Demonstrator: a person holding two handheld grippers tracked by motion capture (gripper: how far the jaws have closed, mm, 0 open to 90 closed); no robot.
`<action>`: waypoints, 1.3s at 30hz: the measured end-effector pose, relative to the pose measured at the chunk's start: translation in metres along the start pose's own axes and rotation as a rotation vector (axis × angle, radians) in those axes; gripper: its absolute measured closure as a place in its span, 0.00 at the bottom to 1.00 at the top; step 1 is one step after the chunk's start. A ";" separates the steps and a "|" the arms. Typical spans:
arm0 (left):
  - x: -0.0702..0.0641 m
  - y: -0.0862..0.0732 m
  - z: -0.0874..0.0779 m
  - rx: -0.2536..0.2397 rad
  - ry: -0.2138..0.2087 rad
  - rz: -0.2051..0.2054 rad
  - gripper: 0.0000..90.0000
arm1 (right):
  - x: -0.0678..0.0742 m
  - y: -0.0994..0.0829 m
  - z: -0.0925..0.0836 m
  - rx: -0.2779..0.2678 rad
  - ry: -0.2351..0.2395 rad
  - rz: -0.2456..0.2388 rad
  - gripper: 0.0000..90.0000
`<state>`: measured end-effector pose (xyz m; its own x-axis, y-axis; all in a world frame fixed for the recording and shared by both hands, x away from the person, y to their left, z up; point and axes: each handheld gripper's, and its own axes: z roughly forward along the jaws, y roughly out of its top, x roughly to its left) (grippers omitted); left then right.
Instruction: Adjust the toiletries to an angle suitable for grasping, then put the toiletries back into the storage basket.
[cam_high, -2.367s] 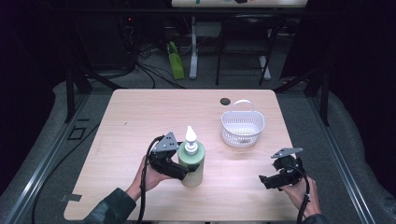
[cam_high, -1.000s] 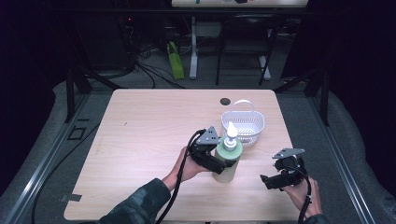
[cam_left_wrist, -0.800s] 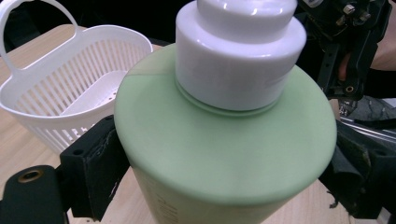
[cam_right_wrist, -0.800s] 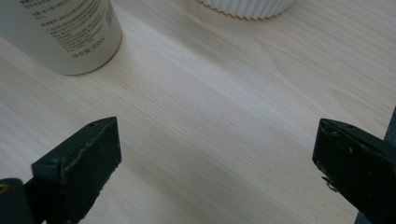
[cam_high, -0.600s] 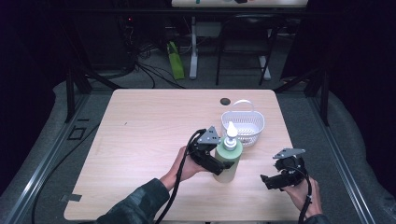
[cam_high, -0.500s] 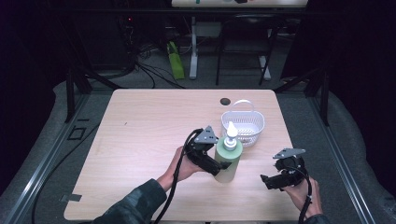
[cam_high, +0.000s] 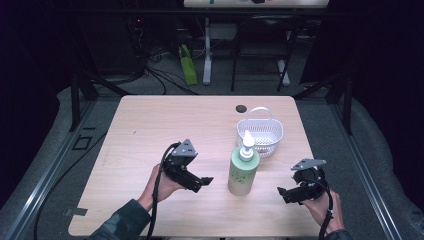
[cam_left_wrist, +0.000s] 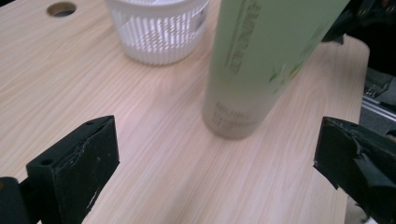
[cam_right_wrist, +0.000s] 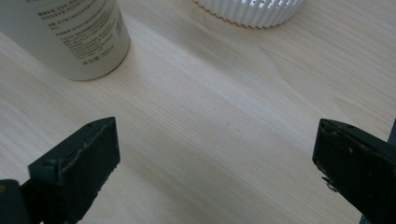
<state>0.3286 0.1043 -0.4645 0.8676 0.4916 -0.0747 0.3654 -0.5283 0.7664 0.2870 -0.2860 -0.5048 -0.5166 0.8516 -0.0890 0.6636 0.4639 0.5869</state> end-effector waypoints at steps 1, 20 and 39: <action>0.001 -0.004 -0.005 0.003 0.023 -0.011 0.00 | 0.000 0.000 0.000 0.000 0.000 -0.001 0.00; 0.041 -0.062 -0.043 0.118 0.192 -0.148 0.00 | -0.002 -0.001 -0.013 -0.068 0.047 0.032 0.01; 0.052 -0.069 -0.044 0.118 0.229 -0.176 0.00 | 0.001 0.008 -0.027 -0.167 0.095 0.040 0.00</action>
<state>0.3343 0.1966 -0.4934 0.6941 0.7186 -0.0434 0.5510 -0.4914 0.6745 0.2770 -0.2879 -0.4783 -0.5451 0.8383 0.0087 0.5899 0.3762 0.7144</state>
